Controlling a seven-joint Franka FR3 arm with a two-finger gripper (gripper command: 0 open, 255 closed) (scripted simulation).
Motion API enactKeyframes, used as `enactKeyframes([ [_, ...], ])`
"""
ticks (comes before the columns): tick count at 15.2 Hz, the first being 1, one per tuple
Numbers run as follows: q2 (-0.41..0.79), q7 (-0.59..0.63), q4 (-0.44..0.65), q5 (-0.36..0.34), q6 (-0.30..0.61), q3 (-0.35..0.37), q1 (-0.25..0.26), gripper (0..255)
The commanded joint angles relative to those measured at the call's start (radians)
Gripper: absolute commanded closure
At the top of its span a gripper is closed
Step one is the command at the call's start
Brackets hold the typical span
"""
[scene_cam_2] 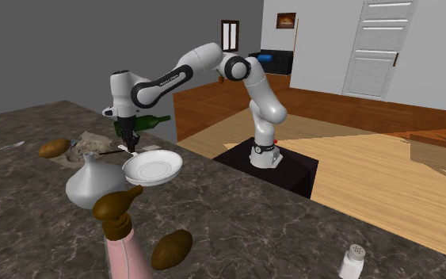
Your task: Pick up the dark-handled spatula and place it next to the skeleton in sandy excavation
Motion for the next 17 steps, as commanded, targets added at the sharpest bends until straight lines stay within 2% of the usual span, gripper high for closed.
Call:
enactKeyframes([
  [1,0.008,-0.002,-0.015,0.002,0.023,0.001,0.000,255],
  [5,0.025,-0.005,-0.038,0.005,0.063,0.002,0.000,255],
  [12,0.025,-0.006,-0.038,0.006,0.063,0.002,0.000,255],
  [13,0.019,-0.002,-0.056,0.005,0.075,0.003,0.005,0],
  [17,0.004,0.004,-0.113,0.004,0.118,0.004,0.014,0],
])
